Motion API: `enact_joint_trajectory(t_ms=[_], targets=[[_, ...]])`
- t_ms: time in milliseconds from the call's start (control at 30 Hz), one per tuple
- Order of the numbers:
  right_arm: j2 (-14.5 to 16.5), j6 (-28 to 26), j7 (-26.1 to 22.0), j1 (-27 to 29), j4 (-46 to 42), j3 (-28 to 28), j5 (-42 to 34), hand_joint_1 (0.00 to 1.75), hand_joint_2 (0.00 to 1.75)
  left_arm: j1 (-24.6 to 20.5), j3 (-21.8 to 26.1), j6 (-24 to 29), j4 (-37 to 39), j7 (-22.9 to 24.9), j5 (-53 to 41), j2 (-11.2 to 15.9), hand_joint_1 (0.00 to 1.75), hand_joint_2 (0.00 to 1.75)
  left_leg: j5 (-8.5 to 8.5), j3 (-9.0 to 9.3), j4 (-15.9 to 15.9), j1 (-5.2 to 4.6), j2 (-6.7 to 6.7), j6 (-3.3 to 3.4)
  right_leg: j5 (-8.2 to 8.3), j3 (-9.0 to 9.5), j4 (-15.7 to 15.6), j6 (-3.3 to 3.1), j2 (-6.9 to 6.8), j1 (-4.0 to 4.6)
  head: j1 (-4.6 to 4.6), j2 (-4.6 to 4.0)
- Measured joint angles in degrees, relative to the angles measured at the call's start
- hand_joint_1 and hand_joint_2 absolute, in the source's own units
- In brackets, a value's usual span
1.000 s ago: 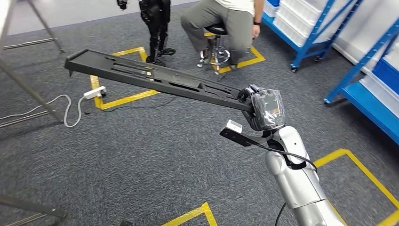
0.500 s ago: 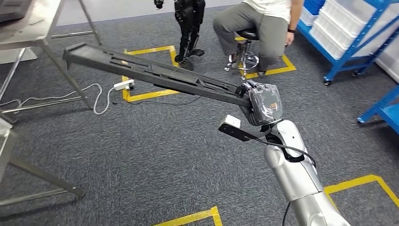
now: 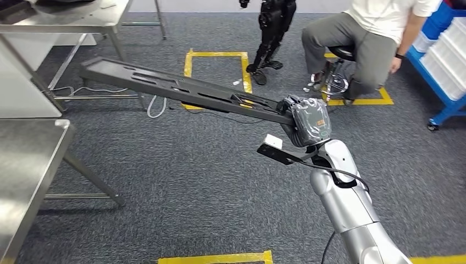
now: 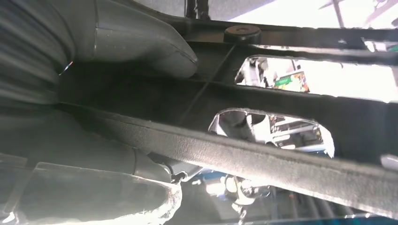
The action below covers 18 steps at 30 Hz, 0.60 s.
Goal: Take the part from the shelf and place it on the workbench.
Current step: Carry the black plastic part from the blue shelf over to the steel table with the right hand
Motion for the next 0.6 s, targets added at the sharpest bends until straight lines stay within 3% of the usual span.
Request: enact_joint_trajectory(t_ms=[33, 67, 133, 200, 267, 300, 333, 400, 433, 500, 533, 600], targets=[[-0.1, 0.0, 0.0, 0.1, 0.2, 0.0, 0.0, 1.75, 1.75, 0.0, 0.0, 0.0, 0.0, 0.0, 0.0, 0.0, 0.0, 1.75, 0.03, 0.01, 0.0, -0.03, -0.86, 0.0, 0.68, 0.05, -0.5, 0.32, 0.19, 0.0, 0.01, 0.0], [-0.3, 0.0, 0.0, 0.1, 0.3, 0.0, 0.0, 1.75, 1.75, 0.1, 0.0, -0.1, 0.0, 0.0, 0.0, 0.1, 0.0, 1.75, 0.07, 0.02, 0.0, -0.03, -1.68, -0.02, 2.11, 1.19, -3.2, 0.66, 0.47, -0.05, -0.01, 0.0], [-0.4, 0.0, 0.0, -0.2, 0.5, 0.0, -0.1, 1.75, 1.75, 0.1, 0.0, -0.1, 0.0, 0.0, -0.2, 0.2, 0.0, 1.75, 0.2, -0.06, 0.1, -0.03, -3.17, -0.26, 5.29, 4.74, -11.0, 1.05, 2.57, -0.22, 0.01, 0.0], [-0.5, 0.0, 0.0, -0.4, 0.6, 0.0, -0.3, 1.75, 1.75, 0.1, 0.0, -0.3, 0.0, 0.0, -0.5, 0.2, 0.0, 1.75, 0.45, -0.3, 0.0, -0.06, -4.37, -0.83, 6.82, 6.8, -15.2, 0.64, 4.07, -0.04, -0.03, 0.0], [-0.5, -0.1, 0.0, -0.5, 0.7, 0.0, -0.5, 1.75, 1.75, 0.2, 0.0, -0.4, 0.0, 0.0, -0.7, 0.2, 0.0, 1.75, 0.82, -0.57, -0.2, -0.03, -5.44, -1.54, 7.17, 7.18, -15.7, -0.1, 3.13, 0.24, -0.07, 0.0], [-0.5, -0.2, 0.0, -0.5, 0.8, 0.0, -0.6, 1.75, 1.75, 0.3, 0.0, -0.4, 0.0, 0.0, -0.7, 0.2, 0.0, 1.75, 0.71, -0.76, -0.1, -0.08, -4.9, -1.79, 7.38, 7.31, -15.9, -0.48, 2.44, 0.05, -0.13, 0.0], [-0.5, -0.2, 0.0, -0.4, 0.8, 0.0, -0.6, 1.75, 1.75, 0.4, 0.0, -0.4, 0.0, 0.0, -0.7, 0.2, 0.0, 1.75, 0.09, -1.17, 0.6, -0.18, -3.49, -2.02, 7.59, 7.42, -16.1, -0.94, 1.75, -0.15, -0.25, 0.0], [-0.5, -0.5, 0.0, -0.3, 0.9, 0.0, -0.8, 1.75, 1.75, 0.3, 0.0, -0.4, 0.0, 0.0, -0.8, 0.3, 0.0, 1.75, -2.99, -3.29, 5.4, -0.26, 0.53, -2.4, 7.8, 7.51, -16.5, -2.1, 0.25, -0.24, -0.55, 0.0], [-0.5, -0.7, 0.0, -0.3, 1.0, 0.0, -0.8, 1.75, 1.75, 0.2, 0.0, -0.4, 0.0, 0.1, -1.0, 0.3, 0.0, 1.75, -4.85, -4.88, 8.9, -0.19, 1.75, -2.62, 7.75, 7.5, -16.5, -2.5, -0.51, -0.03, -0.68, 0.0], [-0.6, -0.9, 0.0, -0.1, 1.2, 0.0, -0.8, 1.75, 1.75, 0.2, 0.0, -0.4, 0.0, 0.1, -1.3, 0.3, 0.0, 1.75, -6.81, -7.23, 14.2, 0.08, 2.45, -3.05, 7.66, 7.47, -16.5, -2.81, -2.18, 0.21, -0.72, 0.0], [-0.6, -1.0, 0.0, 0.1, 1.3, 0.0, -0.8, 1.75, 1.75, 0.2, 0.0, -0.4, 0.0, 0.1, -1.4, 0.3, 0.0, 1.75, -6.41, -7.09, 14.3, 0.21, 2.66, -3.23, 7.64, 7.45, -16.5, -2.81, -2.97, 0.23, -0.74, 0.0], [-0.7, -1.1, 0.0, 0.4, 1.3, 0.1, -0.7, 1.75, 1.75, 0.1, 0.0, -0.5, 0.0, 0.3, -1.5, 0.3, 0.0, 1.75, -3.62, -3.75, 8.8, 0.44, 4.09, -3.43, 7.55, 7.47, -16.4, -2.7, -4.43, 0.26, -0.75, 0.0]])
